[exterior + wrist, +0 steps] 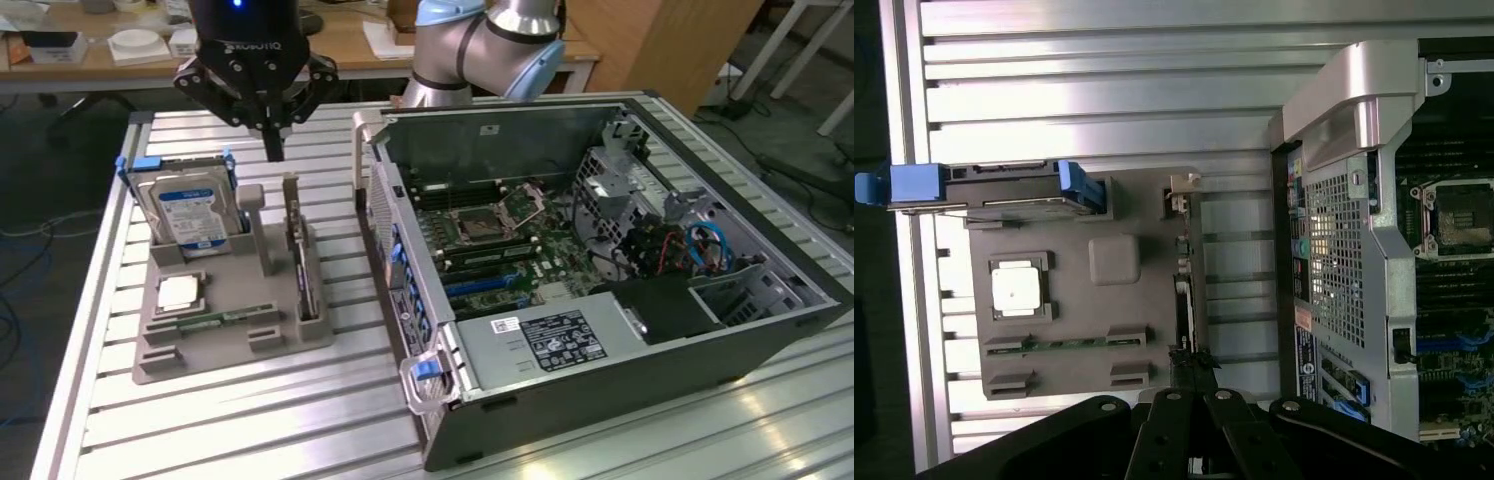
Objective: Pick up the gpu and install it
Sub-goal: 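Pick up the gpu and move the gpu toward the slot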
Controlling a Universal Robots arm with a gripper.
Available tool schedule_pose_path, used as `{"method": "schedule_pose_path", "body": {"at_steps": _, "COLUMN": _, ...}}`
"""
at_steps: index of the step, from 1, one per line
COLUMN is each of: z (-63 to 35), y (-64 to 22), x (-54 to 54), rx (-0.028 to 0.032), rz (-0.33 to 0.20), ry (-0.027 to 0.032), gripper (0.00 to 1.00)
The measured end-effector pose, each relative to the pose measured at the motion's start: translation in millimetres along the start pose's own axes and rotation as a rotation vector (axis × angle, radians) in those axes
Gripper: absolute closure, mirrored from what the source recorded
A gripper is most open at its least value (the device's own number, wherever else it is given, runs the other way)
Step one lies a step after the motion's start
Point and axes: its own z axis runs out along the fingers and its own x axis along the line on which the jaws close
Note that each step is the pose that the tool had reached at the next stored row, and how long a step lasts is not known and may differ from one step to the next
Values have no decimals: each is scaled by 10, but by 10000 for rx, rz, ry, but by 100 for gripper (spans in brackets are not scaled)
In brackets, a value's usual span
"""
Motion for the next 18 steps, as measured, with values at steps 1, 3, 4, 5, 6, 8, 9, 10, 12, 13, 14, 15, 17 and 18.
{"method": "schedule_pose_path", "body": {"at_steps": 1, "z": 0, "y": 0, "x": 0, "rx": 0, "rz": 0, "ry": 0, "gripper": 90}}
{"method": "schedule_pose_path", "body": {"at_steps": 3, "z": 0, "y": 0, "x": 0, "rx": 0, "rz": 0, "ry": 0, "gripper": 90}}
{"method": "schedule_pose_path", "body": {"at_steps": 4, "z": 0, "y": 0, "x": 0, "rx": 0, "rz": 0, "ry": 0, "gripper": 90}}
{"method": "schedule_pose_path", "body": {"at_steps": 5, "z": 0, "y": 0, "x": 0, "rx": 0, "rz": -1, "ry": 0, "gripper": 90}}
{"method": "schedule_pose_path", "body": {"at_steps": 6, "z": 0, "y": 0, "x": 0, "rx": 0, "rz": 0, "ry": 0, "gripper": 90}}
{"method": "schedule_pose_path", "body": {"at_steps": 8, "z": 0, "y": 0, "x": 0, "rx": 0, "rz": 0, "ry": 0, "gripper": 90}}
{"method": "schedule_pose_path", "body": {"at_steps": 9, "z": 0, "y": 0, "x": 0, "rx": 0, "rz": 0, "ry": 0, "gripper": 89}}
{"method": "schedule_pose_path", "body": {"at_steps": 10, "z": 0, "y": 0, "x": 0, "rx": 0, "rz": 0, "ry": 0, "gripper": 84}}
{"method": "schedule_pose_path", "body": {"at_steps": 12, "z": 0, "y": 0, "x": 0, "rx": 0, "rz": 0, "ry": 0, "gripper": 77}}
{"method": "schedule_pose_path", "body": {"at_steps": 13, "z": 0, "y": 0, "x": 0, "rx": 0, "rz": 0, "ry": 0, "gripper": 71}}
{"method": "schedule_pose_path", "body": {"at_steps": 14, "z": 0, "y": 0, "x": 0, "rx": 0, "rz": 0, "ry": 0, "gripper": 65}}
{"method": "schedule_pose_path", "body": {"at_steps": 15, "z": 0, "y": 0, "x": 0, "rx": 0, "rz": 0, "ry": -1, "gripper": 65}}
{"method": "schedule_pose_path", "body": {"at_steps": 17, "z": 1, "y": 0, "x": 0, "rx": 3, "rz": 0, "ry": -1, "gripper": 65}}
{"method": "schedule_pose_path", "body": {"at_steps": 18, "z": 2, "y": -1, "x": 0, "rx": 19, "rz": -7, "ry": 0, "gripper": 59}}
